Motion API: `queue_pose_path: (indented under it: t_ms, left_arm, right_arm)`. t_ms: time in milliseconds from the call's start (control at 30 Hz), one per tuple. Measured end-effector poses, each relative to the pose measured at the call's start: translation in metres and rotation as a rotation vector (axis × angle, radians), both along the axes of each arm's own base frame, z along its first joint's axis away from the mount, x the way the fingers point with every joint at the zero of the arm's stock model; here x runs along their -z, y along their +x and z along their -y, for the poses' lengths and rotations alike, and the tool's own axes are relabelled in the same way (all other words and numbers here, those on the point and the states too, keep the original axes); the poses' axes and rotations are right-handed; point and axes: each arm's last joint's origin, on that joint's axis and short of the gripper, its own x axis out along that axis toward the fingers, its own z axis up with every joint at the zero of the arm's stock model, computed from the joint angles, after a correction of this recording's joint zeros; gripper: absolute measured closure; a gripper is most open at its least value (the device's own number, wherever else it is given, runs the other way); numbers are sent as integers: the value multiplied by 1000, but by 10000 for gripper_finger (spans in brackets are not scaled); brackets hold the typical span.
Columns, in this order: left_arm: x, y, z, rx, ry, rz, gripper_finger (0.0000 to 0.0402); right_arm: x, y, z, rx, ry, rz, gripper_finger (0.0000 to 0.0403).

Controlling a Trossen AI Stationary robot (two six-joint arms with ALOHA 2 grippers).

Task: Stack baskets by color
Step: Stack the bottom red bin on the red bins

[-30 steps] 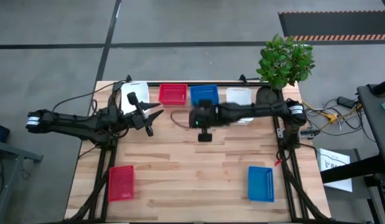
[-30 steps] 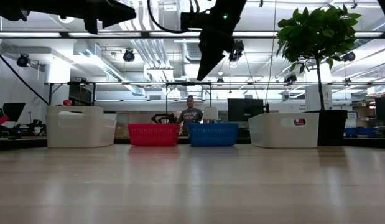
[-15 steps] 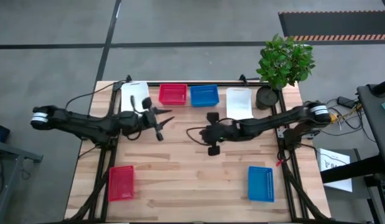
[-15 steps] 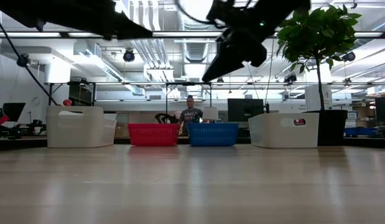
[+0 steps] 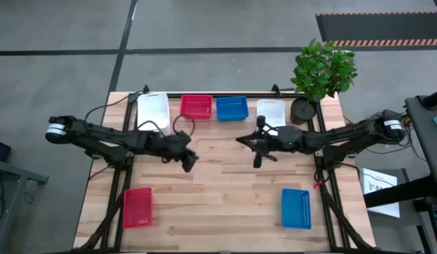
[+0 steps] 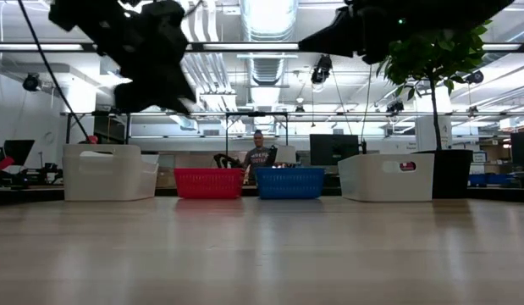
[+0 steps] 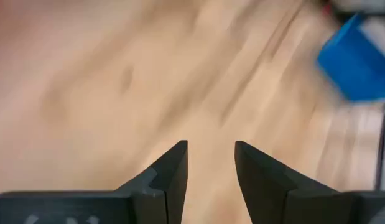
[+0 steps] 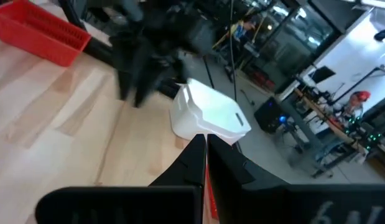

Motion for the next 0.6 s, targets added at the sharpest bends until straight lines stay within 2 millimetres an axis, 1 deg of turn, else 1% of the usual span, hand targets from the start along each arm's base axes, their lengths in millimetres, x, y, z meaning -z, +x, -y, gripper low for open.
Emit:
queue_pose_path:
  t_ms: [67,133,233,367,467,600]
  left_arm:
    - [-3,1,9,-19,-124,-129,286]
    - [-7,2,20,-52,-210,-253,287]
    - [-12,8,39,-127,-281,-382,300]
    - [-18,15,68,-159,-352,-515,322]
    - [-19,11,87,-221,-403,-620,330]
    - [-16,3,110,-324,-463,-653,321]
  right_arm:
    - [-1,-6,3,11,-10,6,394]
    - [-3,-9,6,18,-29,15,394]
    - [-10,-13,7,13,-65,39,394]
    - [-17,-18,7,8,-94,62,394]
    - [-17,-22,7,7,-96,42,394]
    - [-16,-31,6,4,-105,-1,394]
